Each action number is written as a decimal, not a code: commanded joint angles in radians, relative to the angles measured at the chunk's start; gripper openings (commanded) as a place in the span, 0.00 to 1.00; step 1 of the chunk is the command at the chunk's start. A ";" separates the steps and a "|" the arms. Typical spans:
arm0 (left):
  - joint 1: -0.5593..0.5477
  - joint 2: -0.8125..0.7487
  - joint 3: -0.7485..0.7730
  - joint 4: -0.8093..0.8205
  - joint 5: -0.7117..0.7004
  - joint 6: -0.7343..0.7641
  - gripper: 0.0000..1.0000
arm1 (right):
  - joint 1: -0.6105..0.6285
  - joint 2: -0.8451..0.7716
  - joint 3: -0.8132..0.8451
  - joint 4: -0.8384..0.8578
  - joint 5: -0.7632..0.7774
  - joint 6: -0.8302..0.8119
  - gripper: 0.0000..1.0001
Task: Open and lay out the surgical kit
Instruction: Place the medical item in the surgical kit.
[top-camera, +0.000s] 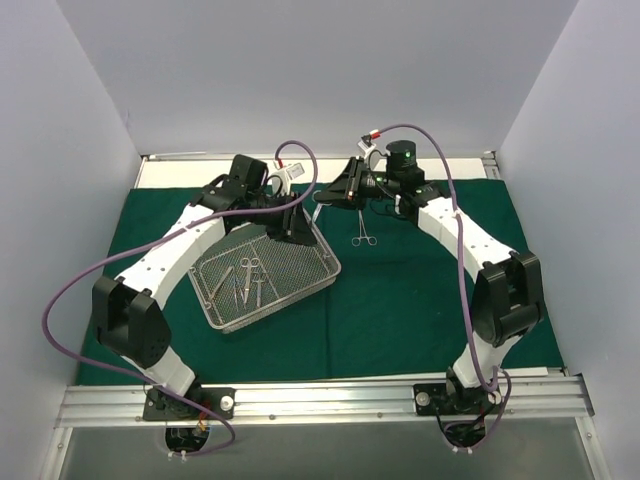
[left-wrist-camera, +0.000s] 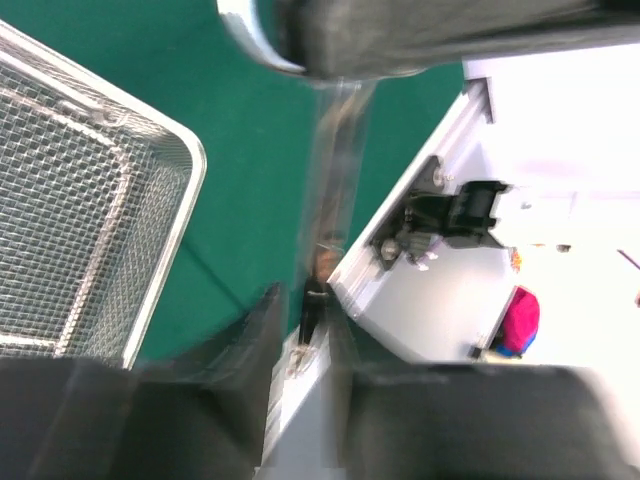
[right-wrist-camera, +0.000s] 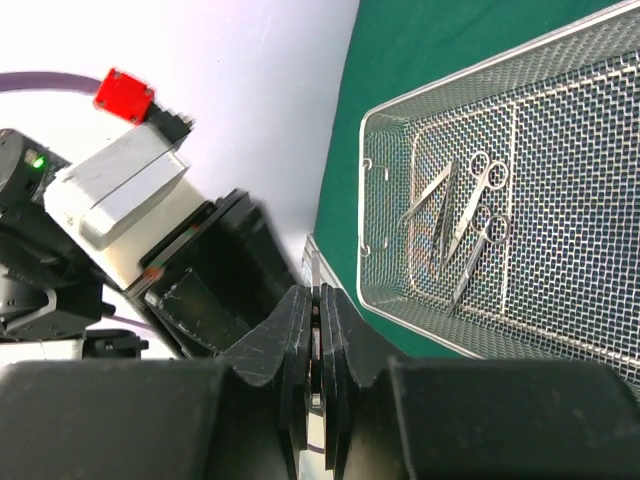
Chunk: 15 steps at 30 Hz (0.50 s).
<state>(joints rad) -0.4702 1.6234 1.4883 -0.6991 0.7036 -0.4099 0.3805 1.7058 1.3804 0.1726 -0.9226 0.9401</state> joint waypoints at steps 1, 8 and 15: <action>-0.001 -0.046 -0.014 0.081 0.062 -0.018 0.18 | 0.003 -0.060 -0.014 0.053 -0.021 0.042 0.00; 0.001 -0.080 -0.065 0.070 0.077 -0.006 0.02 | -0.014 -0.078 0.121 -0.416 0.133 -0.381 0.39; -0.002 -0.134 -0.140 0.013 0.097 0.040 0.02 | 0.040 -0.213 0.180 -0.708 0.436 -0.812 0.63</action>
<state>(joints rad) -0.4717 1.5578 1.3537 -0.6773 0.7677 -0.4068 0.3779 1.6146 1.5284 -0.3843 -0.6529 0.4049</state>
